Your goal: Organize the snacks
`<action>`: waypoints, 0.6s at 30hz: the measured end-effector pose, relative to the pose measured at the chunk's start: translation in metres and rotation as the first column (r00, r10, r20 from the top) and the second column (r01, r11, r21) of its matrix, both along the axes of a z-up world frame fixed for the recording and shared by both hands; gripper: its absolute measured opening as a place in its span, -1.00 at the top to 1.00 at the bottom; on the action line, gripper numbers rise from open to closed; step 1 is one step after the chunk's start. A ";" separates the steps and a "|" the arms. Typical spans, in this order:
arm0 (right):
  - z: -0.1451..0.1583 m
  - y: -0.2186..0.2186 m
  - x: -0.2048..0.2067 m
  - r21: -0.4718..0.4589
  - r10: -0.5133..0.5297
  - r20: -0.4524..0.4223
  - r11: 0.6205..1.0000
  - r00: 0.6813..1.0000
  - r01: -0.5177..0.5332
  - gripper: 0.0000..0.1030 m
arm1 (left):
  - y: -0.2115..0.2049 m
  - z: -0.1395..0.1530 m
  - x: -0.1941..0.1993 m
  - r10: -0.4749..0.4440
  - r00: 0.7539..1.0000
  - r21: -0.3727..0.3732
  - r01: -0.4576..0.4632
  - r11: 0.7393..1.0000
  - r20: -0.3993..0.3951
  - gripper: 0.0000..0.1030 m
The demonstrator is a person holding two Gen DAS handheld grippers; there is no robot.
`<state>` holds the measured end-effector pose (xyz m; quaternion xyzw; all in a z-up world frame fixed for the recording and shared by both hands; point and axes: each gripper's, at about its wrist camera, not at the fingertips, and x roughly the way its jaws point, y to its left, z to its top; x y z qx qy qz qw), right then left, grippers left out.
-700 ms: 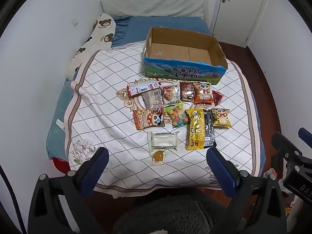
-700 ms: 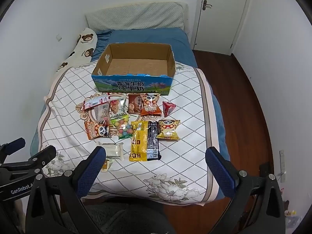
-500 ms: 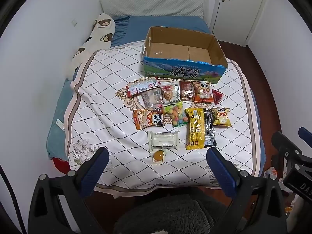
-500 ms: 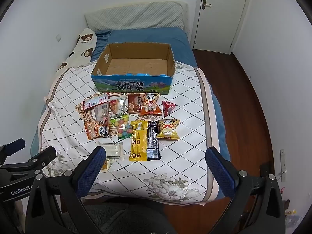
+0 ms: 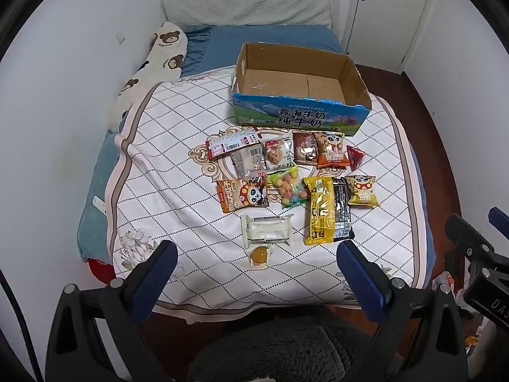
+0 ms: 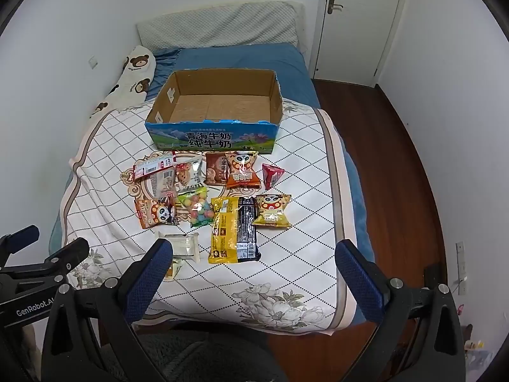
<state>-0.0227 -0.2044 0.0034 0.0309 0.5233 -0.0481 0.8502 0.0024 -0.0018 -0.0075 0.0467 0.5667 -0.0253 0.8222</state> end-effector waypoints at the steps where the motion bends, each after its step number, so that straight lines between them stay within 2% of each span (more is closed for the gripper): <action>1: 0.000 0.000 0.000 0.001 0.000 0.000 1.000 1.000 0.000 -1.00 | 0.003 0.002 0.000 0.001 1.000 -0.002 -0.001 1.000 -0.001 -0.99; 18: 0.000 -0.001 0.001 0.006 -0.003 -0.002 1.000 1.000 0.003 -1.00 | 0.001 0.001 0.001 0.000 1.000 0.005 0.000 1.000 -0.001 -0.99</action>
